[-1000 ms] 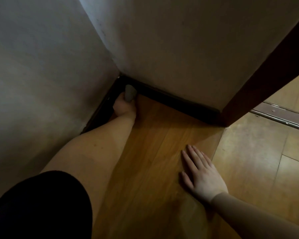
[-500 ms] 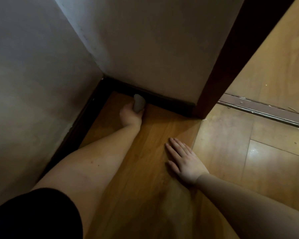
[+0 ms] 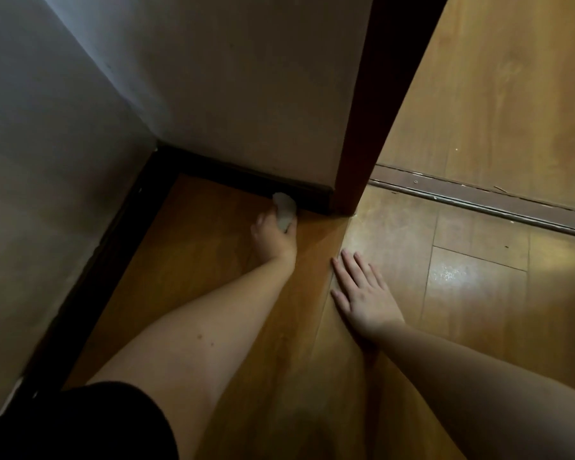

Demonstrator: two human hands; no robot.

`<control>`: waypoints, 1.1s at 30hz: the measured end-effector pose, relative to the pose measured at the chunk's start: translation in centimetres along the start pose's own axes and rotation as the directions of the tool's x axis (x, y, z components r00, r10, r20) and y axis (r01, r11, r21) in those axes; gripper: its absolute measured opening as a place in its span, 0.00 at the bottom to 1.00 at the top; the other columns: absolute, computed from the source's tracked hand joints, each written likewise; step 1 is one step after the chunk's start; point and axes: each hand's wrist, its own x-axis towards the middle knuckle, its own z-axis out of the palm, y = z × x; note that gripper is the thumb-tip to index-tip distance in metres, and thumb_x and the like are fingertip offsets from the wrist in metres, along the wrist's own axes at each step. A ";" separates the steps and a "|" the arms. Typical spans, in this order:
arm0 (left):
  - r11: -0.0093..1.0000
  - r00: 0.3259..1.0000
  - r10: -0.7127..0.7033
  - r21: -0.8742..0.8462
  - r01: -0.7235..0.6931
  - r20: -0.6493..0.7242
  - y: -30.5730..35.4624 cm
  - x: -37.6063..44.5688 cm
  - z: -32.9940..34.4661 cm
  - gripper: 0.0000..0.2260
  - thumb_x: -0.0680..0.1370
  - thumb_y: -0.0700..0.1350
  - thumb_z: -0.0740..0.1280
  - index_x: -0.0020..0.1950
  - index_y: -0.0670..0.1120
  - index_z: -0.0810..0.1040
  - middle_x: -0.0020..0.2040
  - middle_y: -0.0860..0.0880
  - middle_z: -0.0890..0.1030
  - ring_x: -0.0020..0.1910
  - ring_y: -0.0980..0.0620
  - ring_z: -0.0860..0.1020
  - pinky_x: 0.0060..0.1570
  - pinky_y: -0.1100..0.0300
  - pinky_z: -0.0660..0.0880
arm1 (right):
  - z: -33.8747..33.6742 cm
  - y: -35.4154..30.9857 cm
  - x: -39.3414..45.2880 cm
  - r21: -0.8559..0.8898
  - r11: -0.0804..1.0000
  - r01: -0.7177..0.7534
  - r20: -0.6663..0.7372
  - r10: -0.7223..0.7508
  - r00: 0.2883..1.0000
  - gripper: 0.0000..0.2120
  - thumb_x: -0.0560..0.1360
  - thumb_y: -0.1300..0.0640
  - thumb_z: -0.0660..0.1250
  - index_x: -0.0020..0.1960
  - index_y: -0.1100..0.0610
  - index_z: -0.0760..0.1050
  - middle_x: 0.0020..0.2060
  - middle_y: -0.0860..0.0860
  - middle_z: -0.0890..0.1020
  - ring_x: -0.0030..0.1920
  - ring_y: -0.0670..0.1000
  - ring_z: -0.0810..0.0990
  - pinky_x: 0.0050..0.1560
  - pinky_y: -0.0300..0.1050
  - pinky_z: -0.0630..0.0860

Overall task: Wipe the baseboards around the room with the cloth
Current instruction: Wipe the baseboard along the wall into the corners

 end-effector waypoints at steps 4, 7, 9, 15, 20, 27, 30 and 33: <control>0.990 0.982 0.142 0.006 -0.144 0.126 0.6 -1.7 1.1 0.20 0.78 0.50 0.69 0.69 0.46 0.75 0.66 0.45 0.75 0.66 0.42 0.70 0.63 0.51 0.69 | 0.4 -1.0 -0.9 0.014 1.000 -0.024 -0.023 0.024 0.999 0.29 0.82 0.37 0.38 0.77 0.44 0.30 0.76 0.44 0.33 0.73 0.43 0.24 0.71 0.42 0.26; 0.953 0.933 0.300 -0.011 -0.304 0.198 0.7 -2.1 1.0 0.20 0.77 0.49 0.70 0.67 0.45 0.77 0.63 0.44 0.77 0.62 0.44 0.72 0.61 0.54 0.67 | 0.6 -1.2 -1.4 -0.002 1.000 -0.020 -0.017 0.020 1.000 0.29 0.82 0.37 0.37 0.77 0.45 0.29 0.76 0.45 0.33 0.72 0.43 0.23 0.70 0.41 0.25; 0.935 0.908 0.343 0.001 -0.354 0.240 0.7 -1.6 0.7 0.20 0.77 0.51 0.70 0.68 0.46 0.77 0.64 0.46 0.77 0.63 0.44 0.72 0.61 0.55 0.67 | 0.5 -1.0 -1.6 -0.011 1.000 -0.012 -0.017 0.012 1.000 0.29 0.82 0.37 0.38 0.77 0.45 0.30 0.76 0.44 0.33 0.73 0.43 0.23 0.70 0.41 0.24; 0.902 0.865 0.396 0.045 -0.429 0.309 -0.4 0.2 -0.6 0.23 0.77 0.55 0.70 0.70 0.50 0.75 0.66 0.49 0.77 0.65 0.45 0.71 0.58 0.59 0.66 | 0.4 -0.8 -1.4 -0.035 0.999 0.008 -0.030 -0.009 1.000 0.28 0.82 0.37 0.37 0.77 0.45 0.31 0.77 0.44 0.35 0.75 0.44 0.27 0.72 0.42 0.27; 0.960 0.955 0.277 -0.001 -0.279 0.106 -2.8 2.3 -3.9 0.22 0.77 0.49 0.71 0.69 0.44 0.76 0.62 0.43 0.79 0.60 0.42 0.76 0.55 0.55 0.71 | 0.7 -1.3 -0.1 -0.002 1.000 -0.027 -0.043 0.027 0.999 0.27 0.81 0.36 0.33 0.77 0.42 0.32 0.77 0.43 0.36 0.74 0.41 0.26 0.71 0.40 0.24; 0.954 0.968 -0.212 -0.244 0.174 -0.136 -6.4 7.8 -9.6 0.22 0.76 0.50 0.71 0.69 0.50 0.75 0.62 0.47 0.79 0.63 0.45 0.77 0.55 0.60 0.68 | 0.9 -2.6 2.5 0.009 0.999 -0.034 -0.069 0.035 0.997 0.30 0.80 0.34 0.33 0.79 0.44 0.37 0.77 0.42 0.37 0.76 0.41 0.30 0.70 0.39 0.23; 0.942 0.948 -0.257 -0.269 0.202 -0.187 -7.4 10.0 -11.1 0.25 0.77 0.51 0.71 0.73 0.51 0.70 0.66 0.48 0.78 0.65 0.46 0.75 0.64 0.56 0.71 | 1.1 -2.5 2.4 -0.012 0.999 -0.049 -0.087 0.047 0.995 0.30 0.80 0.34 0.32 0.78 0.43 0.35 0.78 0.43 0.40 0.77 0.43 0.32 0.72 0.41 0.26; 0.953 0.937 -0.256 -0.224 0.204 -0.236 -8.1 11.6 -11.9 0.24 0.78 0.51 0.69 0.72 0.49 0.70 0.65 0.46 0.77 0.65 0.45 0.74 0.65 0.49 0.73 | 1.3 -2.7 2.3 -0.033 0.998 -0.049 -0.100 0.046 0.994 0.30 0.80 0.35 0.34 0.79 0.44 0.36 0.79 0.44 0.40 0.77 0.44 0.33 0.74 0.42 0.27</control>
